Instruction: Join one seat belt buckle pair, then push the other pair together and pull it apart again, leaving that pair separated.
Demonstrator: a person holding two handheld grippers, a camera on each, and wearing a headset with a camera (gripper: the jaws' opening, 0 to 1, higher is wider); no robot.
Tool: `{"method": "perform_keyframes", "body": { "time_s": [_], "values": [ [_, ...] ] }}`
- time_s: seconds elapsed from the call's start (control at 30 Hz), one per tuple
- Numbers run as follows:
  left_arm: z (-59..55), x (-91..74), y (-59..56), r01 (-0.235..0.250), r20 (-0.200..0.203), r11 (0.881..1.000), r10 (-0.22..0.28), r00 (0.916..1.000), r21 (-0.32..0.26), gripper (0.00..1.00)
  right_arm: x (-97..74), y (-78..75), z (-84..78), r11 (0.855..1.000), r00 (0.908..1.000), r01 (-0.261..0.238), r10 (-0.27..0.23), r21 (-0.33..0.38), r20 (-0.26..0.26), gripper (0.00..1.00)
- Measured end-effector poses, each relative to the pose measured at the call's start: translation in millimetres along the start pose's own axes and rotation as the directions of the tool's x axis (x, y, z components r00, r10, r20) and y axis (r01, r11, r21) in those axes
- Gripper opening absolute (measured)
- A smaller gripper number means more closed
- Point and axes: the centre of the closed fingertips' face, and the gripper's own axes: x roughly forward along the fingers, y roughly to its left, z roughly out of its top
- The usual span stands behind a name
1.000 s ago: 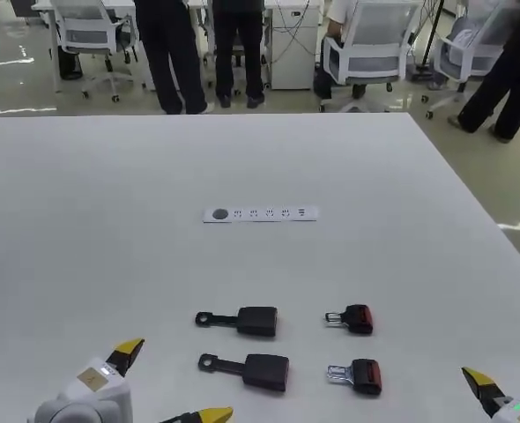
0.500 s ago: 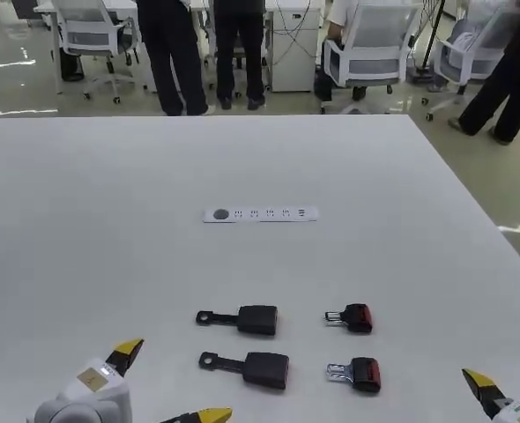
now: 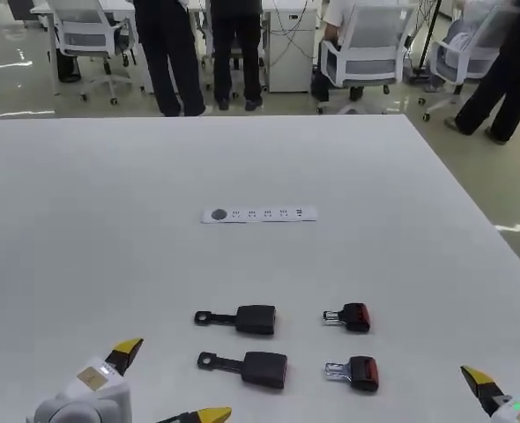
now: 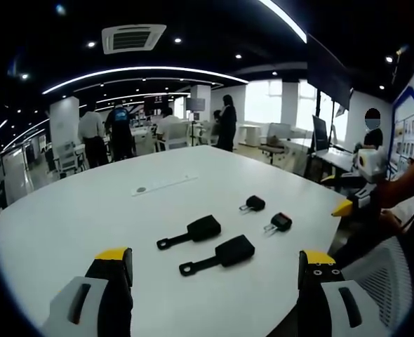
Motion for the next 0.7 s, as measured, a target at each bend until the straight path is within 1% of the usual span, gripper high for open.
{"method": "perform_keyframes", "body": {
  "time_s": [0.3,0.4,0.6,0.7],
  "values": [
    [-2.8,3.5,1.2,0.008,-0.012,1.000,-0.008,0.9999,0.002,1.00,6.1,0.2,1.6,1.000,0.9999,-0.012,0.012,-0.004,-0.005,0.99],
    [-2.0,6.3,1.1,0.013,-0.023,1.000,-0.013,0.9997,0.006,1.00,9.1,1.4,2.5,1.000,0.9998,-0.018,0.018,-0.007,-0.009,0.99],
    [-5.0,11.4,3.1,0.022,-0.035,1.000,-0.022,0.9992,0.005,1.00,15.9,-0.4,4.8,1.000,0.9996,-0.027,0.027,-0.010,-0.013,0.99],
    [-7.9,15.6,4.6,0.030,-0.045,1.000,-0.030,0.9985,0.009,1.00,22.2,-5.1,3.5,0.999,0.9994,-0.031,0.031,-0.013,-0.016,0.99]
  ]
}}
